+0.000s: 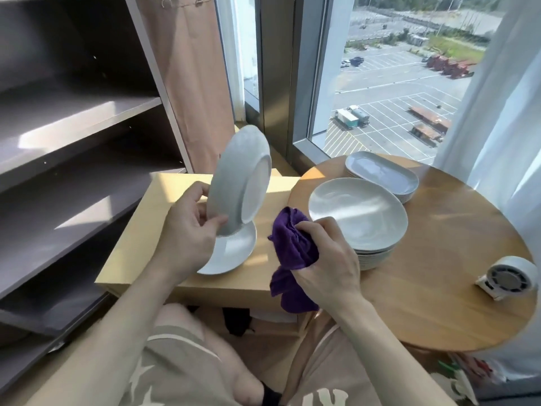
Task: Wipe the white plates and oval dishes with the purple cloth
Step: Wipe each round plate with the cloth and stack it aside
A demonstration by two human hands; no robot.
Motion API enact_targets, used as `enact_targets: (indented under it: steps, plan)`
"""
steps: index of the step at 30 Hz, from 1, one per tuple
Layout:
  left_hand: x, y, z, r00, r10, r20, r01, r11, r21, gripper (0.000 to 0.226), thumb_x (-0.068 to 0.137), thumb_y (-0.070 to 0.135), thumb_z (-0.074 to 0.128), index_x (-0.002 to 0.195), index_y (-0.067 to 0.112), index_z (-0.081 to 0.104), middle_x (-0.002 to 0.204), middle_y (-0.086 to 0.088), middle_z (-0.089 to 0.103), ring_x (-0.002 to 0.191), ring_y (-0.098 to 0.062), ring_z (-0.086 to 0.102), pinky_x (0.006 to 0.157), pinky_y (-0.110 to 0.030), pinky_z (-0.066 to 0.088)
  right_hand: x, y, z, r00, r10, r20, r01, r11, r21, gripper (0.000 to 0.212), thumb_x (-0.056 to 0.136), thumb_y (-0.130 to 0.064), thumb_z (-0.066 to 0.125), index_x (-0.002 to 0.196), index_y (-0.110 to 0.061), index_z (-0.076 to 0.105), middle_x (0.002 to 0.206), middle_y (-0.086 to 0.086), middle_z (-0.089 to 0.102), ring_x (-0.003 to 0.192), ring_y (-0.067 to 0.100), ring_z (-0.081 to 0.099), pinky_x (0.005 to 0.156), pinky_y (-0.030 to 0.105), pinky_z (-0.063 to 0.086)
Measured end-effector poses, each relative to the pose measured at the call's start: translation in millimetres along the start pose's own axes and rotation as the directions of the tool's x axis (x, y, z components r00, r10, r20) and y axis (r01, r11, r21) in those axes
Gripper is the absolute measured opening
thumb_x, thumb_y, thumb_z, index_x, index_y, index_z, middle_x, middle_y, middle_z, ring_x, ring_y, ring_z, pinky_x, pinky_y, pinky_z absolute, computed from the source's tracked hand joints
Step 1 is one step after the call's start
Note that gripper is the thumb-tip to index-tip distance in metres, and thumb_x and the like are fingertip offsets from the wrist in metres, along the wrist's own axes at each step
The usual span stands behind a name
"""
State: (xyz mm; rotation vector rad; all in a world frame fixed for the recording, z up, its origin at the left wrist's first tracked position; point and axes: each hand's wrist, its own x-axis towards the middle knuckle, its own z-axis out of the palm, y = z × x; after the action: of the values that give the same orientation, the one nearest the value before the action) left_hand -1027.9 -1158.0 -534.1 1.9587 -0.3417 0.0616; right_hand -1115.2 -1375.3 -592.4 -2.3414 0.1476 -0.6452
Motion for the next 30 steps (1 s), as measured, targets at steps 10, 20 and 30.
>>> enact_targets:
  steps: [10,20,30]
  plan:
    - [-11.9,-91.9,10.3,0.976,0.040,0.213,-0.192,0.613,0.766,0.043,0.075,-0.006,0.056,0.112,0.018,0.052,0.074,-0.002,0.065,0.058,-0.033,0.043,0.048,-0.032,0.029,-14.4,-7.4,30.5,0.997,0.020,0.079,-0.018,1.000,-0.024,0.047,0.082,-0.063,0.059,0.115,-0.031,0.068,0.100,-0.016,0.053,0.080,0.014,0.060,0.067,0.033,0.048]
    - [-0.3,-124.7,25.4,0.901,-0.082,0.427,-0.380,0.326,0.866,0.047,0.086,-0.003,0.044,0.129,0.018,0.045,0.089,-0.001,0.061,0.079,-0.026,0.064,0.058,-0.035,0.037,-13.8,-2.8,25.5,0.996,0.053,0.077,-0.049,0.998,-0.049,0.045,0.080,-0.065,0.058,0.114,-0.035,0.066,0.101,-0.018,0.053,0.081,0.012,0.059,0.067,0.032,0.047]
    - [-6.8,-143.8,28.4,0.868,-0.217,0.447,-0.361,0.342,0.868,0.038,0.082,-0.008,0.041,0.108,0.018,0.048,0.080,0.001,0.050,0.069,-0.024,0.051,0.056,-0.032,0.036,1.1,14.5,1.6,0.996,0.094,-0.012,-0.094,0.995,-0.015,0.042,0.078,-0.061,0.063,0.112,-0.037,0.066,0.101,-0.019,0.053,0.081,0.006,0.056,0.070,0.035,0.051]
